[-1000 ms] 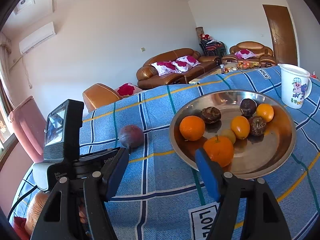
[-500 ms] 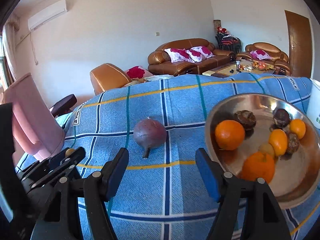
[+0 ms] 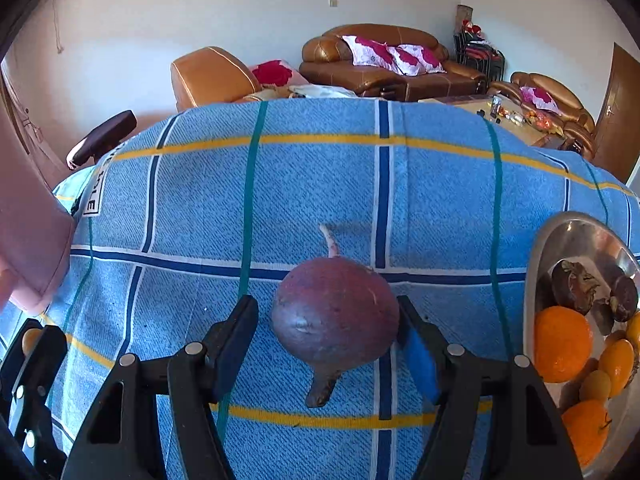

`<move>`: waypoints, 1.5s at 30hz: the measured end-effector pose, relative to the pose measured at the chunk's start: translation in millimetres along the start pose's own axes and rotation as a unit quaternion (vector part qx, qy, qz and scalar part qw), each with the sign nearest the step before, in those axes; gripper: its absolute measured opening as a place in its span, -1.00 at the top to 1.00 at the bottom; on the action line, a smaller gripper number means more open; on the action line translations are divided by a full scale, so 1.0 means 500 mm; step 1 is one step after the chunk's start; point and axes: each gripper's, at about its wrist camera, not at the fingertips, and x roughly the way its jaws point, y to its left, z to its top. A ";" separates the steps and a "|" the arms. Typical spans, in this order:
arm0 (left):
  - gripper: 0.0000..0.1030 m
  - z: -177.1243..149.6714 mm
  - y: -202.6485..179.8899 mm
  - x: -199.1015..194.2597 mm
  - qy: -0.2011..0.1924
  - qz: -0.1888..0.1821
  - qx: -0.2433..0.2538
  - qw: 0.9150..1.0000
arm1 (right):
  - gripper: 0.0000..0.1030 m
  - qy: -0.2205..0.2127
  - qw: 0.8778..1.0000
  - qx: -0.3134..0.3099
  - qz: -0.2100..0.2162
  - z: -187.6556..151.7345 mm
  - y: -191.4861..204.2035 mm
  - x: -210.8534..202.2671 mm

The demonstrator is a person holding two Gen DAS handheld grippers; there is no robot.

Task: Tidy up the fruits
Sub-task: 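Grasp the purple fruit with the right tool while the left grasps the small yellow fruit, then carry the purple fruit and the yellow fruit over the steel plate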

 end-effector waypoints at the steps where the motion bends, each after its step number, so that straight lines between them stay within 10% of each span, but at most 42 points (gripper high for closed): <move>1: 0.48 0.000 0.000 0.001 0.000 -0.001 0.000 1.000 | -0.23 0.001 1.000 -0.001 -0.003 0.000 0.000 0.000; 26: 0.48 -0.018 -0.014 -0.049 -0.048 0.019 0.014 0.999 | -0.09 -0.186 0.982 -0.037 -0.018 -0.148 0.017 -0.221; 45: 0.48 -0.054 -0.010 -0.106 -0.063 0.014 -0.001 0.998 | -0.09 -0.215 0.976 -0.036 -0.012 -0.203 0.003 -0.287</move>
